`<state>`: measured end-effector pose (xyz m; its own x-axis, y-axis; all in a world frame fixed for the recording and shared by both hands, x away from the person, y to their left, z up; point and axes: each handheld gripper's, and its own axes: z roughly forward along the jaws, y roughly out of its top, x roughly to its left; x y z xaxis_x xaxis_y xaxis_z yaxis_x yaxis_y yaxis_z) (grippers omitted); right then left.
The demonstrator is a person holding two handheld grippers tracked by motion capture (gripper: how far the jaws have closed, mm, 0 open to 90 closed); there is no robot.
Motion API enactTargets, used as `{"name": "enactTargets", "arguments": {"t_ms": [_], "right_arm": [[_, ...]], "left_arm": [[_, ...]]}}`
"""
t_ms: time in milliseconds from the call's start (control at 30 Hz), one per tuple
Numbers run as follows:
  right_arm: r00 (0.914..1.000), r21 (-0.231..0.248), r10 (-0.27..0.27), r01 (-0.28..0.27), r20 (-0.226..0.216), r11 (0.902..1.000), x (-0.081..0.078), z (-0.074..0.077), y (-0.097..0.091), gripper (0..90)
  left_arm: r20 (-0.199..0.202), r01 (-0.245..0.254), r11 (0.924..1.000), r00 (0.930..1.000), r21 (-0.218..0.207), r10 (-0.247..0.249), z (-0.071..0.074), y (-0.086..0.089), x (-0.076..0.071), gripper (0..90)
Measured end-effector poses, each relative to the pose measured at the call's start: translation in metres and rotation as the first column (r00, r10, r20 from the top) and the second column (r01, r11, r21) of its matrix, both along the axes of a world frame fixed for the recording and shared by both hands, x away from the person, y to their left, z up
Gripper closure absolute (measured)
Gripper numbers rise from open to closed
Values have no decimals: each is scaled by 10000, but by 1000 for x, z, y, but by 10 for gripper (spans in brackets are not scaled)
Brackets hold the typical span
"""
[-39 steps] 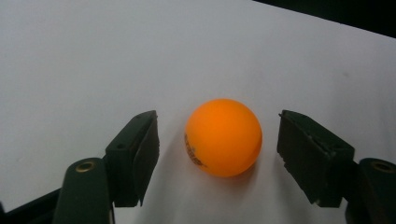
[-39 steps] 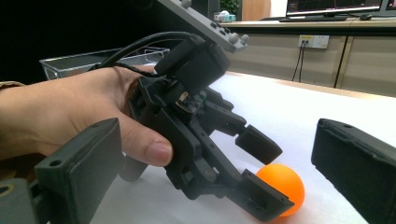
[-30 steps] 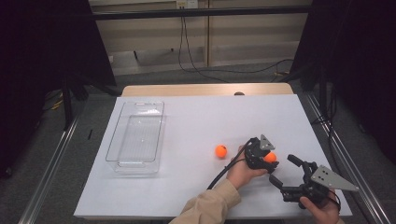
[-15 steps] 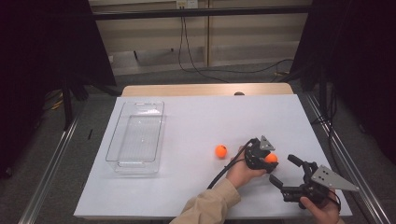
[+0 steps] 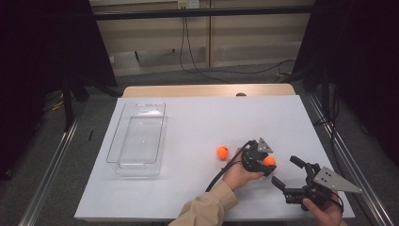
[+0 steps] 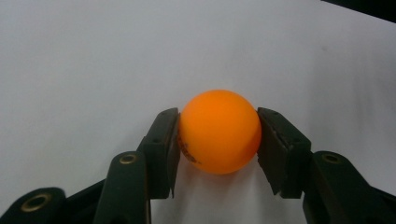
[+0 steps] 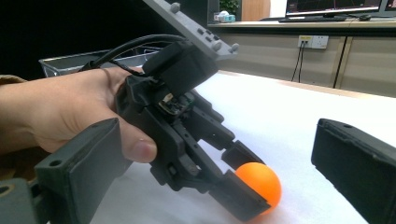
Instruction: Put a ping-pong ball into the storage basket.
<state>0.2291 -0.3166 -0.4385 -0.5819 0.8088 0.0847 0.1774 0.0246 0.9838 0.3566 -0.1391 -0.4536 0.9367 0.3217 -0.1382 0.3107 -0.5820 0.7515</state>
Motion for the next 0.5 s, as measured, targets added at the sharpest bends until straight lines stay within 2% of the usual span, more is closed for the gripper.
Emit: {"name": "enactTargets", "arguments": {"t_ms": [67,167,400,500], "right_arm": [[10000,-11,-12,12,-10,10000,0,0,0,19],[10000,-26,5,-5,1,10000,0,0,0,19],[10000,-36,12,-12,-6,10000,0,0,0,19],[10000,-28,30,-30,-7,10000,0,0,1,19]], "left_arm": [[55,50,10000,10000,61,-51,2,2,0,511],[29,6,9999,10000,-129,-6,3,5,-3,511],[-62,-10,10000,10000,-49,10,1,15,-5,511],[-132,-39,9999,9999,110,40,1,19,-6,511]]}}
